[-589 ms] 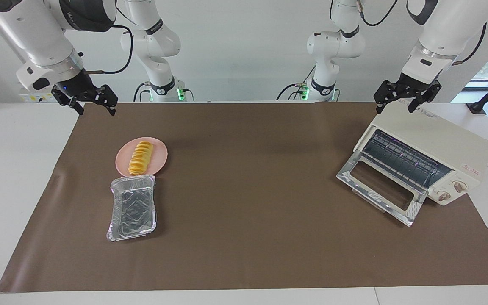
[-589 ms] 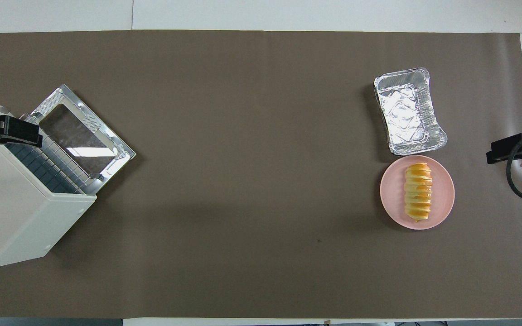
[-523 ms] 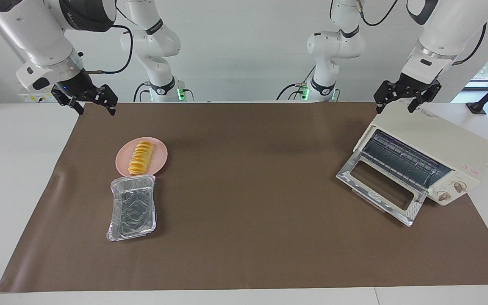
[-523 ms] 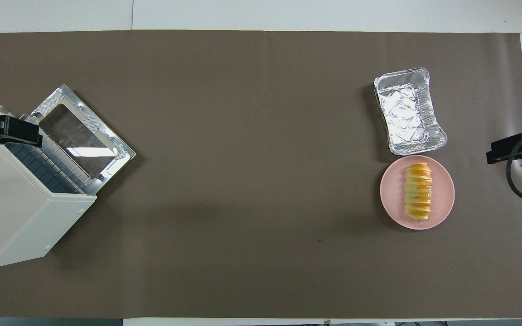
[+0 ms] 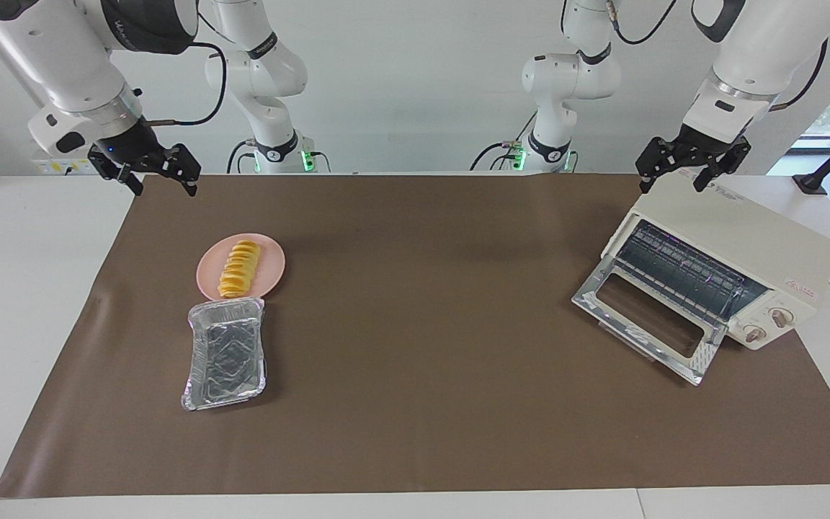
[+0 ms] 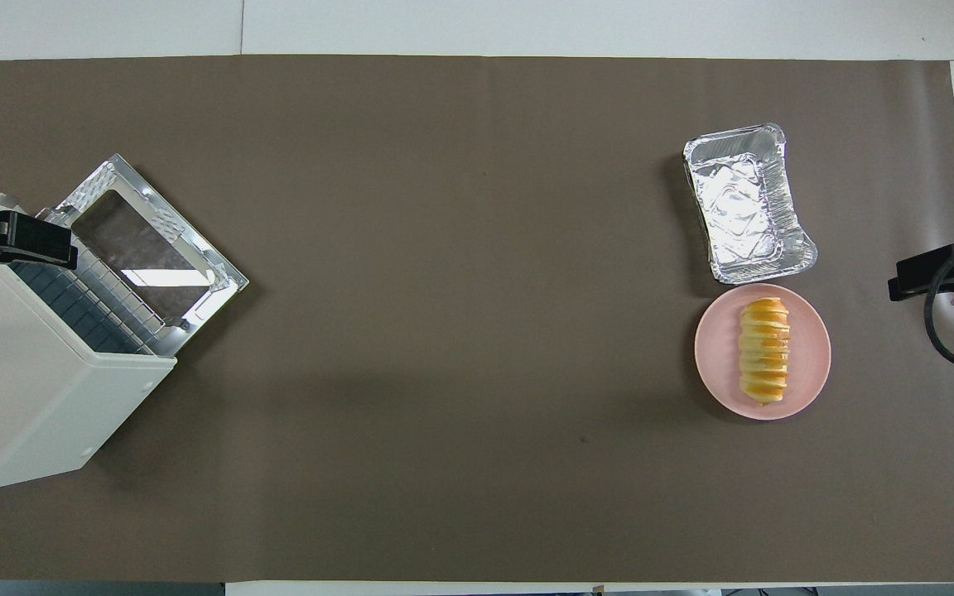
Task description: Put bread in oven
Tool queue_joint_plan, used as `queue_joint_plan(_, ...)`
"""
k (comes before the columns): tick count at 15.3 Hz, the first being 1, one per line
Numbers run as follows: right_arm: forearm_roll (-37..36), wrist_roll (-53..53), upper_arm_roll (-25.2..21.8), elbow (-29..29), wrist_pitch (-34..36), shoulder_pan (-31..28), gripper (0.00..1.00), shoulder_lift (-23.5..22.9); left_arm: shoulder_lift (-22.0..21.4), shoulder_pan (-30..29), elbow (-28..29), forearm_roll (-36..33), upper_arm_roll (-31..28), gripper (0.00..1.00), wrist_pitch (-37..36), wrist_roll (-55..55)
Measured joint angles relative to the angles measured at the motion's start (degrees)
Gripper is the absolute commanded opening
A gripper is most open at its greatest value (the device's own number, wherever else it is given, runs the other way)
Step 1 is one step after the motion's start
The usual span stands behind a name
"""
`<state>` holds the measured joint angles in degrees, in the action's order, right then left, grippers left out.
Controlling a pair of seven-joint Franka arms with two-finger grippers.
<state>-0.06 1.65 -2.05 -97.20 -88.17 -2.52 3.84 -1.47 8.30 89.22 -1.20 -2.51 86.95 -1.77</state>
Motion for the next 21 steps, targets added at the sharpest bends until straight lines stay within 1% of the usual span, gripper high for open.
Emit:
queue_joint_plan(2,0.04,0.0,0.04,-2.43,-3.53,0.51,1.0,0.69,0.0,0.0,0.0,0.0,0.0,1.0,0.0,0.0)
queue_joint_plan(4,0.04,-0.36,0.1,-7.6,-9.28,2.14,1.0,2.17,0.0,0.0,0.0,0.0,0.0,1.0,0.0,0.0)
queue_joint_plan(7,0.04,-3.77,0.21,-15.05,-15.76,4.11,1.0,3.58,0.0,0.0,0.0,0.0,0.0,1.0,0.0,0.0)
queue_joint_plan(10,0.04,-5.37,0.24,-23.42,-24.07,5.08,1.0,3.41,0.0,0.0,0.0,0.0,0.0,1.0,0.0,0.0)
queue_joint_plan(12,0.04,-5.43,0.1,-28.02,-28.53,5.06,1.0,3.06,0.0,0.0,0.0,0.0,0.0,1.0,0.0,0.0)
queue_joint_plan(15,0.04,-5.43,-0.18,-31.67,-31.38,4.79,1.0,2.66,0.0,0.0,0.0,0.0,0.0,1.0,0.0,0.0)
queue_joint_plan(19,0.04,-5.55,-0.27,-38.19,-40.14,3.39,1.0,2.26,0.0,0.0,0.0,0.0,0.0,1.0,0.0,0.0)
queue_joint_plan(21,0.04,-5.55,-0.28,-40.09,-41.38,3.07,1.0,2.12,0.0,0.0,0.0,0.0,0.0,1.0,0.0,0.0)
